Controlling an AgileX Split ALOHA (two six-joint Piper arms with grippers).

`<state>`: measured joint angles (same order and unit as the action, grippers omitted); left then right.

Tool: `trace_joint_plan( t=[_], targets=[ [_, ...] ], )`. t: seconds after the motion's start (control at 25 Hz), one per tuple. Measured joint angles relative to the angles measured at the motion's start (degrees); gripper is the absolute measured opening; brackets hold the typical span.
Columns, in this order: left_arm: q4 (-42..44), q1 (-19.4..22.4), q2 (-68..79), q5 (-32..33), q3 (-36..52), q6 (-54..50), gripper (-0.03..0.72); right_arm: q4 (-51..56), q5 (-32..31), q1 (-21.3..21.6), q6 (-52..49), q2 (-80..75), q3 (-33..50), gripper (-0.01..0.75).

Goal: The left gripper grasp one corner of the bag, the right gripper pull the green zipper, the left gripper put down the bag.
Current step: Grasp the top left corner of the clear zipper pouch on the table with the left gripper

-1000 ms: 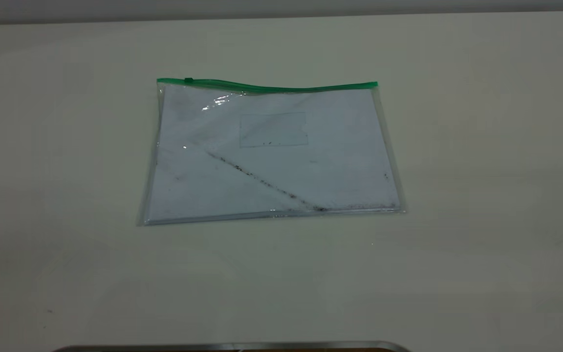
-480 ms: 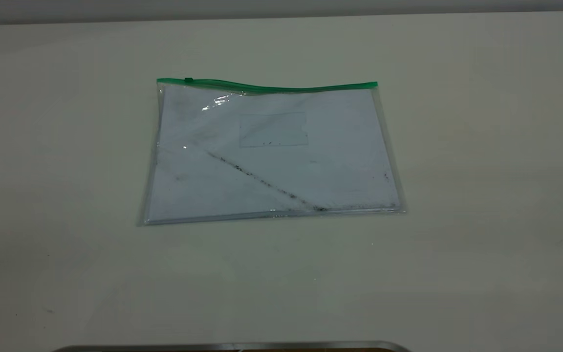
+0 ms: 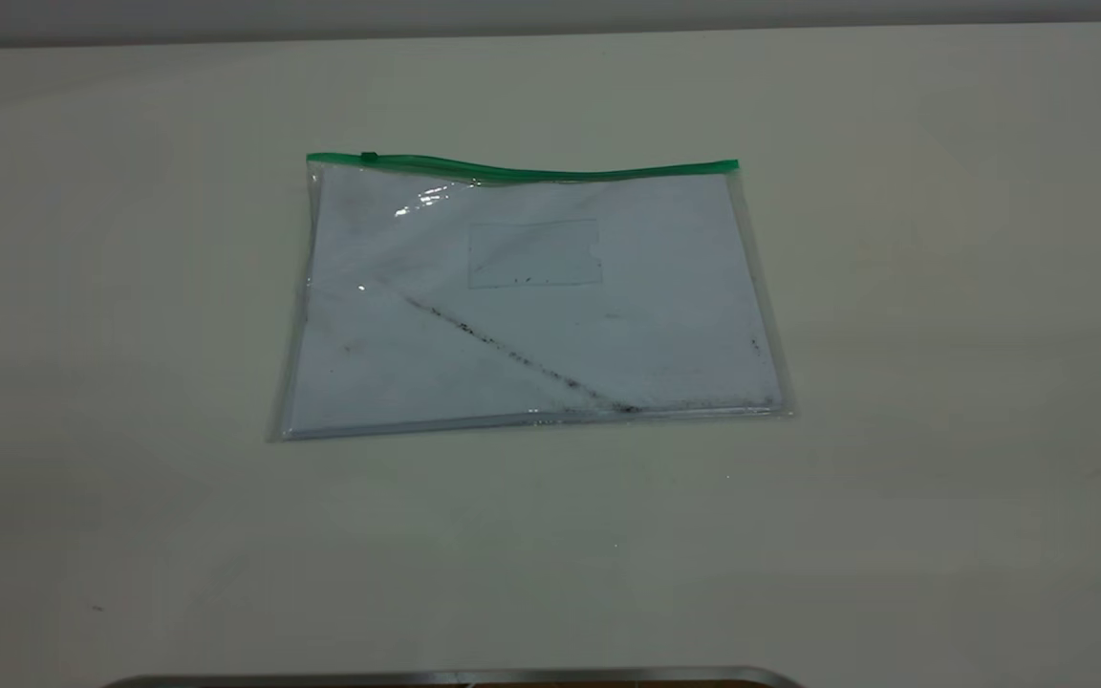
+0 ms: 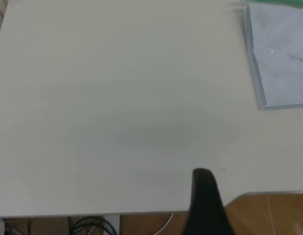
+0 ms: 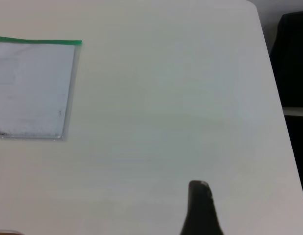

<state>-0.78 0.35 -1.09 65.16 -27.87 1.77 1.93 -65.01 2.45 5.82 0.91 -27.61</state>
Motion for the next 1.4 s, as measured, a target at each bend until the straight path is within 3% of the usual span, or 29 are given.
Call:
trace_joint_plan(
  t=[0.96,1.24,1.4],
  targets=[
    [-0.1,0.0,5.0,-0.5,-0.3,-1.8,0.59,0.0,0.0,0.0,0.0,0.0,0.0,0.578],
    [-0.1,0.0,23.7,-10.6,-6.6,-1.4,0.59,0.2,0.4,0.0,-2.2,-0.7,-0.1,0.578],
    [-0.4,0.0,36.3,-16.8,-9.4,-1.3,0.59,0.1,4.1,0.0,-3.2,-4.8,-1.0,0.578]
  ],
)
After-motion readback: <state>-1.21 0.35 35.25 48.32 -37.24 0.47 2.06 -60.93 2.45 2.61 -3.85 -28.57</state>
